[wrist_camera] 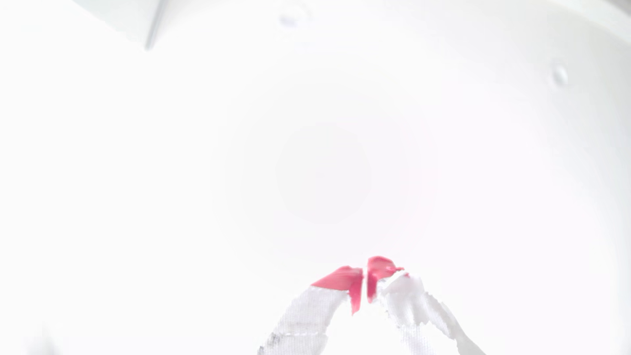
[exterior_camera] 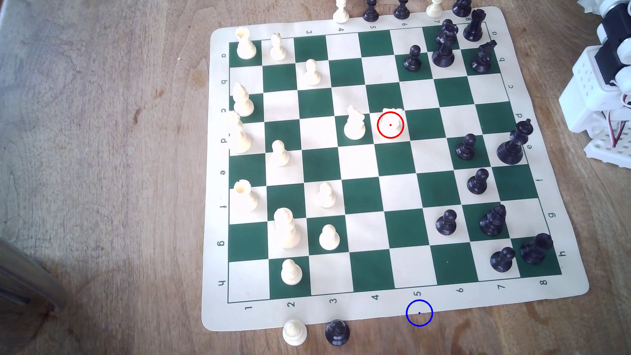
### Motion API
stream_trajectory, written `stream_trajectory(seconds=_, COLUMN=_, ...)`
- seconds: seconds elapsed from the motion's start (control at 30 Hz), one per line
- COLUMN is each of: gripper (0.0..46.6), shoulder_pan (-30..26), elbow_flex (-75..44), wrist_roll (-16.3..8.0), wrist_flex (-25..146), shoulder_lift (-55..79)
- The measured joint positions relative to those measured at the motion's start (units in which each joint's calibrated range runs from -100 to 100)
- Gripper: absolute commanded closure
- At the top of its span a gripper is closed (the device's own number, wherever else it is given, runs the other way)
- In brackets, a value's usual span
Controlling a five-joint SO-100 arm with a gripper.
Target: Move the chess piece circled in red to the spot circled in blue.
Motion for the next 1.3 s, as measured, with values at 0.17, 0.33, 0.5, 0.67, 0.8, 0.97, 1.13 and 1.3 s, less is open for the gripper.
stream_trajectory(seconds=0.17, gripper=46.1, shoulder_pan=0.0, elbow_flex=0.0, wrist_roll=2.1, wrist_flex=28.9, shoulder_lift=0.0)
stream_trajectory(seconds=0.33, gripper=41.9, shoulder_pan=1.9, elbow_flex=0.0, wrist_roll=0.0, wrist_flex=55.7, shoulder_lift=0.3)
stream_trajectory(seconds=0.5, gripper=39.8, shoulder_pan=4.5, elbow_flex=-0.5, wrist_roll=-0.7, wrist_flex=76.9, shoulder_lift=0.4)
stream_trajectory(seconds=0.67, gripper=36.2, shoulder_pan=5.2, elbow_flex=-8.7, wrist_roll=-2.2, wrist_flex=104.2, shoulder_lift=3.4)
stream_trajectory(seconds=0.8, gripper=36.1, shoulder_pan=4.8, elbow_flex=-23.5, wrist_roll=-3.3, wrist_flex=117.6, shoulder_lift=13.5)
stream_trajectory(seconds=0.97, gripper=37.0, shoulder_pan=4.6, elbow_flex=-41.8, wrist_roll=-4.7, wrist_flex=129.0, shoulder_lift=31.2)
stream_trajectory(seconds=1.13, gripper=36.6, shoulder_pan=2.5, elbow_flex=-50.6, wrist_roll=-7.4, wrist_flex=131.1, shoulder_lift=51.2)
stream_trajectory(seconds=1.3, gripper=36.7, shoulder_pan=1.8, elbow_flex=-51.7, wrist_roll=-9.2, wrist_flex=128.0, shoulder_lift=64.8)
